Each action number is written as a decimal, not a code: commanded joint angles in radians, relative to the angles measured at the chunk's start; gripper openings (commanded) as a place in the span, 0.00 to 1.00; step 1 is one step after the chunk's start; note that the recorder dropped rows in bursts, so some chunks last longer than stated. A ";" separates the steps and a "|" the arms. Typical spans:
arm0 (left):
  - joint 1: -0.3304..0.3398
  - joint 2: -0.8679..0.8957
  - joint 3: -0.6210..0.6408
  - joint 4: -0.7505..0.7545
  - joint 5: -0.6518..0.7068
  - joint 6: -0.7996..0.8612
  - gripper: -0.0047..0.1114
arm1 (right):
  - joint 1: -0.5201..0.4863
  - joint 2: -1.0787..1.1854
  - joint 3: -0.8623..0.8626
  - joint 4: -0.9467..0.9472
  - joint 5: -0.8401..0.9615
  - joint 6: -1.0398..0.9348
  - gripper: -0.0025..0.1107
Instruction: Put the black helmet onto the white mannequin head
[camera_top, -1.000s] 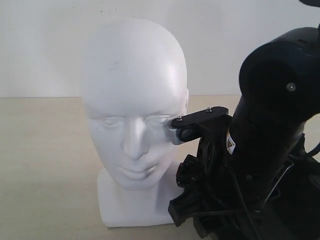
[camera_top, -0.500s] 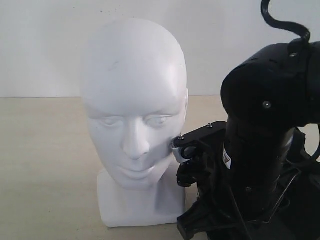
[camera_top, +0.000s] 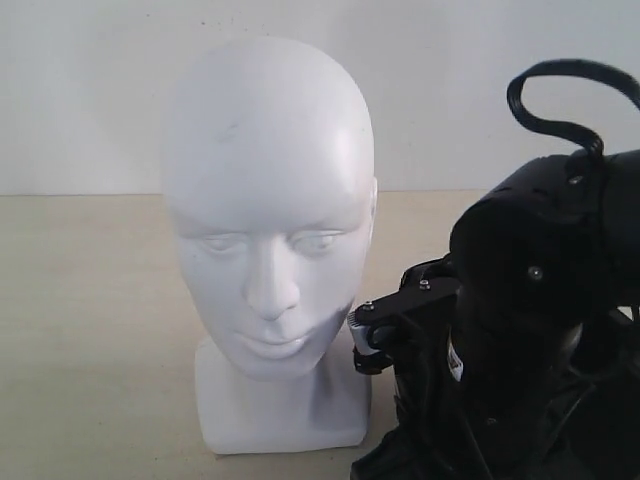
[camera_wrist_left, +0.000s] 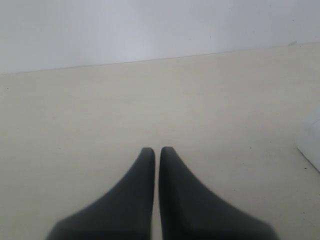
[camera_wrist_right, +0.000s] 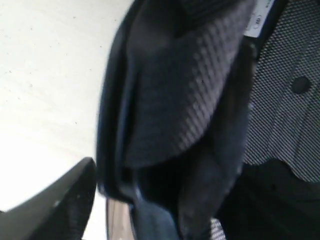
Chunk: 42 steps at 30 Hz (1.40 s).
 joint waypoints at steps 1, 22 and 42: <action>0.002 -0.003 0.003 -0.011 -0.009 -0.003 0.08 | -0.007 -0.001 0.032 0.005 -0.063 0.005 0.59; 0.002 -0.003 0.003 -0.011 -0.009 -0.003 0.08 | -0.007 -0.001 0.106 -0.115 -0.257 0.176 0.48; 0.002 -0.003 0.003 -0.011 -0.009 -0.003 0.08 | -0.007 -0.001 0.106 -0.343 -0.137 0.180 0.02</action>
